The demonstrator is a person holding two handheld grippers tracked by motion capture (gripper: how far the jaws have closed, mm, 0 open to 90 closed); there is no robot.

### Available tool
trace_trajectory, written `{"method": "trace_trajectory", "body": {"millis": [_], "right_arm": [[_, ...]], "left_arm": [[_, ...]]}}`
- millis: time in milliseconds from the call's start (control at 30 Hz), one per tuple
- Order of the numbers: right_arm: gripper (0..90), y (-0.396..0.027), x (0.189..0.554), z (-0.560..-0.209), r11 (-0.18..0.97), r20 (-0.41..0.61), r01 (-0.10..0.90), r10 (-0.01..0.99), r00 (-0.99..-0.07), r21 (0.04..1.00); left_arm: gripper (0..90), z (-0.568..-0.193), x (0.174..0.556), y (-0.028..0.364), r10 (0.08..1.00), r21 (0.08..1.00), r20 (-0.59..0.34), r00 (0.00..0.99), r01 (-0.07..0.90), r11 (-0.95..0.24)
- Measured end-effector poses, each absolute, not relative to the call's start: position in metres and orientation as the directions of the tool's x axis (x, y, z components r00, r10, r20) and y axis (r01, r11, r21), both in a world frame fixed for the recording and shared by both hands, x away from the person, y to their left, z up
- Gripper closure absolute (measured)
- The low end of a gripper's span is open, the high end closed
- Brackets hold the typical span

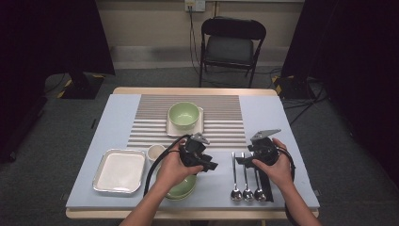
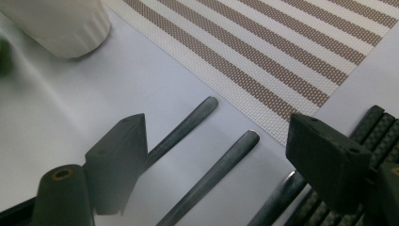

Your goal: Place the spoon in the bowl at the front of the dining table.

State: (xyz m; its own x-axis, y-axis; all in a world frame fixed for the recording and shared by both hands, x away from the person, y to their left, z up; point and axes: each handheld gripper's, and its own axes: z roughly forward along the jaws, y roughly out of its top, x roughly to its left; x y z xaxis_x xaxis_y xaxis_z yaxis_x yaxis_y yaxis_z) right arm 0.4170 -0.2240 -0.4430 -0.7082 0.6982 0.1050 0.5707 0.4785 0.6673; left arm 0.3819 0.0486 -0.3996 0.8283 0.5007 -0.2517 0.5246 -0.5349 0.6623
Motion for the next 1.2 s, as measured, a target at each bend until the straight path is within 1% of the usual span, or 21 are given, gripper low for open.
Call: {"method": "trace_trajectory", "body": {"millis": [267,400,467,633,700,767,967,1033,1133,1200], "right_arm": [[21.0,-0.22,0.419,-0.442,0.479,0.118,0.566,0.684,-0.72,0.671],[18.6,-0.218,0.419,-0.442,0.489,0.103,0.554,0.68,-0.726,0.674],[17.7,-0.216,0.419,-0.442,0.493,0.077,0.536,0.683,-0.726,0.685],[18.4,-0.215,0.419,-0.44,0.483,0.087,0.535,0.681,-0.727,0.693],[20.9,-0.214,0.419,-0.439,0.483,0.09,0.534,0.678,-0.73,0.694],[25.6,-0.215,0.42,-0.44,0.476,0.103,0.53,0.668,-0.737,0.702],[34.0,-0.214,0.422,-0.442,0.468,0.126,0.543,0.665,-0.736,0.697],[35.2,-0.214,0.423,-0.442,0.471,0.126,0.54,0.661,-0.74,0.698],[40.3,-0.213,0.424,-0.441,0.472,0.132,0.541,0.656,-0.743,0.696],[41.3,-0.213,0.424,-0.441,0.469,0.138,0.542,0.654,-0.744,0.697]], "left_arm": [[61.6,-0.402,0.379,0.036,0.477,0.658,-0.262,0.839,0.516,-0.548],[62.0,-0.405,0.377,0.03,0.466,0.652,-0.263,0.845,0.512,-0.56],[62.2,-0.406,0.376,0.028,0.463,0.647,-0.263,0.847,0.51,-0.567],[62.6,-0.409,0.375,0.022,0.451,0.643,-0.264,0.852,0.504,-0.576],[62.7,-0.41,0.374,0.02,0.452,0.644,-0.266,0.851,0.506,-0.574],[63.1,-0.41,0.374,0.019,0.451,0.64,-0.267,0.852,0.506,-0.578],[63.1,-0.412,0.372,0.014,0.444,0.638,-0.275,0.853,0.508,-0.579],[63.2,-0.413,0.371,0.013,0.441,0.636,-0.277,0.853,0.507,-0.582],[63.5,-0.415,0.37,0.011,0.443,0.63,-0.278,0.853,0.509,-0.586],[63.6,-0.416,0.369,0.009,0.437,0.628,-0.277,0.856,0.506,-0.592]]}}
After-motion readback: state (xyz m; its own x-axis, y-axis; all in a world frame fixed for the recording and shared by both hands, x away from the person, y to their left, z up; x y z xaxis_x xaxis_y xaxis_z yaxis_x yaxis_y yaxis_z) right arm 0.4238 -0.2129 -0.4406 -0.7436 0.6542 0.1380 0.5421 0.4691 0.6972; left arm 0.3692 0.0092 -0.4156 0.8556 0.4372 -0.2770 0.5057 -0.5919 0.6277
